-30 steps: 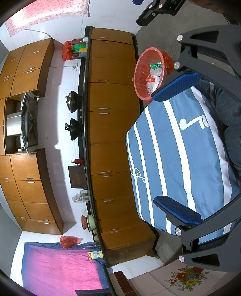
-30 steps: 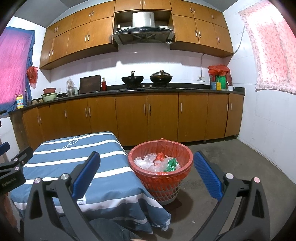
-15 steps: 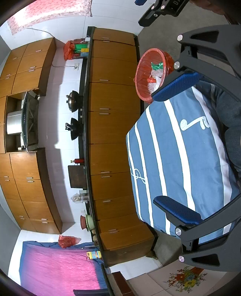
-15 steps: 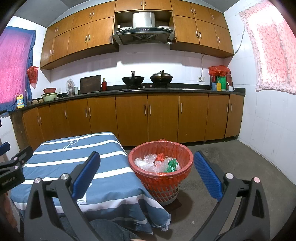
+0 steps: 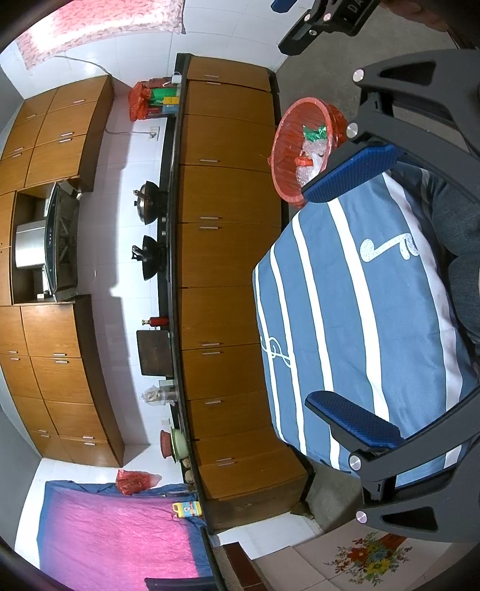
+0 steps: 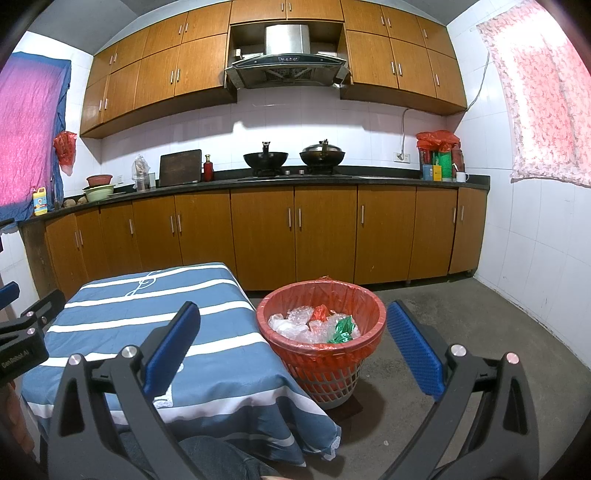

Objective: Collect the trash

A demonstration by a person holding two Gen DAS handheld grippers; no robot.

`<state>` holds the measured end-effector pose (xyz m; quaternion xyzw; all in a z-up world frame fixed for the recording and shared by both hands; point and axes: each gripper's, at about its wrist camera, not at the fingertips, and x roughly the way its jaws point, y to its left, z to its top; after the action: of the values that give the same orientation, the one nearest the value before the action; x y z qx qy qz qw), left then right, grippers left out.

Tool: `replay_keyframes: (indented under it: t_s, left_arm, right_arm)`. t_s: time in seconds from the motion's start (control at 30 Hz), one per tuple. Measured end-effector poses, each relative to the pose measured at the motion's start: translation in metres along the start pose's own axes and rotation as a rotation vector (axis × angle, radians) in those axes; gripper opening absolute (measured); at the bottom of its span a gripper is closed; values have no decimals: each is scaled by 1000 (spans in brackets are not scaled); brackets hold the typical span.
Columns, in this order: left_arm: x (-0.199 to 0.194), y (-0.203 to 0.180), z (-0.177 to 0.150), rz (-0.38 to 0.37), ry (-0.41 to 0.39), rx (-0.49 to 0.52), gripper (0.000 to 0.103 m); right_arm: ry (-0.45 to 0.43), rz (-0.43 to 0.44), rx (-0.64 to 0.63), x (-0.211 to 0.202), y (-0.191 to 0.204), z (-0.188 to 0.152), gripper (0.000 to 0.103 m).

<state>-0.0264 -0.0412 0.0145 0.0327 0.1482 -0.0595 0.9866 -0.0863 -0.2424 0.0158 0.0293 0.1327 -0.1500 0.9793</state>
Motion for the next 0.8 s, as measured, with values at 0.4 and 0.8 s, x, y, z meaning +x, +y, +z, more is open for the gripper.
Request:
replay_keyframes:
  t_s: [0.4,0.8]
  left_arm:
    - [0,-2,1,0,3,-1,101]
    - [2,-4,3,0,13,-13,101]
  right_arm:
    - [1,2,1,0,0,1,99]
    - [2,2,1,0,0,1,99]
